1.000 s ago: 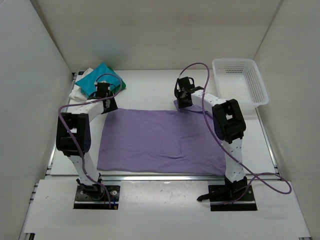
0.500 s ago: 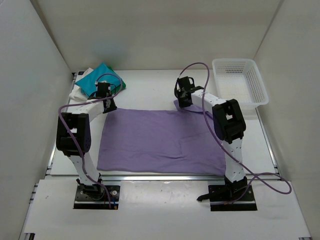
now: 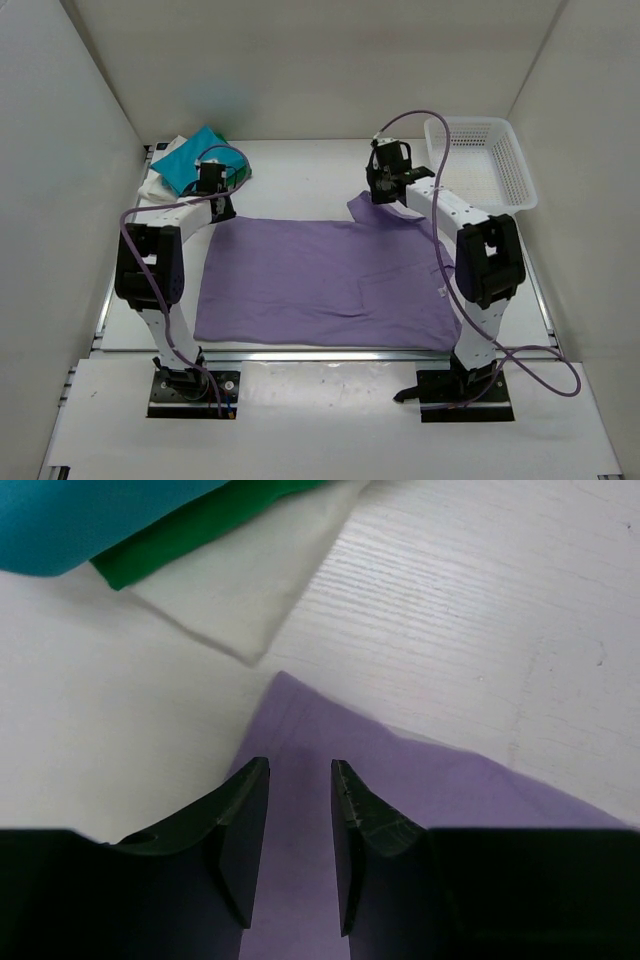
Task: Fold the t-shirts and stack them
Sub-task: Grap the side of the flattened tshirt furthest away from the robot with both arms
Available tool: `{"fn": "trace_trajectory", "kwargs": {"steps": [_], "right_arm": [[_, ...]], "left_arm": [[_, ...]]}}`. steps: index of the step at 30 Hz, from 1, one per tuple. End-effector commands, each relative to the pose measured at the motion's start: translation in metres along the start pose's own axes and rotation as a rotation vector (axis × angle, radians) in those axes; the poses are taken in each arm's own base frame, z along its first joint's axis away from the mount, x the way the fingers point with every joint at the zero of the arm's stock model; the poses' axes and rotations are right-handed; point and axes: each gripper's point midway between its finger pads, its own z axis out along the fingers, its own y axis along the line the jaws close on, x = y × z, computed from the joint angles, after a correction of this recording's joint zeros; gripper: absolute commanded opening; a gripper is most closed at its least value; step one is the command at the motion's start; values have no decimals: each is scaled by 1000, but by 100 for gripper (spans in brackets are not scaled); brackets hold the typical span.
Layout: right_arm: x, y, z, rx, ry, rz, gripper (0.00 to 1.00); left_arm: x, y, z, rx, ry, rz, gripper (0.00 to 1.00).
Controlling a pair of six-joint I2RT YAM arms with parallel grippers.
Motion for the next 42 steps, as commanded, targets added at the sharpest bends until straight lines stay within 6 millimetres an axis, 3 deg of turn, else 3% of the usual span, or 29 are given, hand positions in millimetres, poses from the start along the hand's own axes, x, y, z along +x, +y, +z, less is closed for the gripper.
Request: {"fn": "trace_trajectory", "kwargs": {"steps": [1, 5, 7, 14, 19, 20, 21, 23, 25, 28, 35, 42], "right_arm": [[-3, -4, -19, -28, -46, 43, 0], [-3, -6, -32, -44, -69, 73, 1], [8, -4, -32, -53, -55, 74, 0], [24, 4, -42, -89, -51, 88, 1], [36, 7, -43, -98, -39, 95, 0], [40, 5, -42, -96, -35, 97, 0], [38, 5, -44, -101, -46, 104, 0], [45, 4, -44, -107, -35, 110, 1], [44, -1, -45, -98, -42, 113, 0], [38, -4, -49, -97, -57, 118, 0], [33, -7, -53, -93, -66, 105, 0], [42, -2, -52, -101, -52, 101, 0]], "left_arm": [[-14, -9, 1, -34, -41, 52, 42], [-16, -5, 6, -54, -44, 42, 45], [-15, 5, 12, -74, -33, 25, 47], [-19, 2, 25, -65, 21, -1, 51], [-24, -6, 32, -41, 49, -6, 61], [-10, -9, 37, -47, 102, 24, 61], [-16, -11, 35, -53, 109, 32, 59], [-6, -12, 43, -75, 159, 50, 43], [-5, -11, 43, -64, 153, 47, 36], [-8, -8, 38, -48, 117, 19, 34], [-1, 8, 35, -67, 135, 2, 59], [-15, 6, 27, 18, 126, -108, 61]]}}
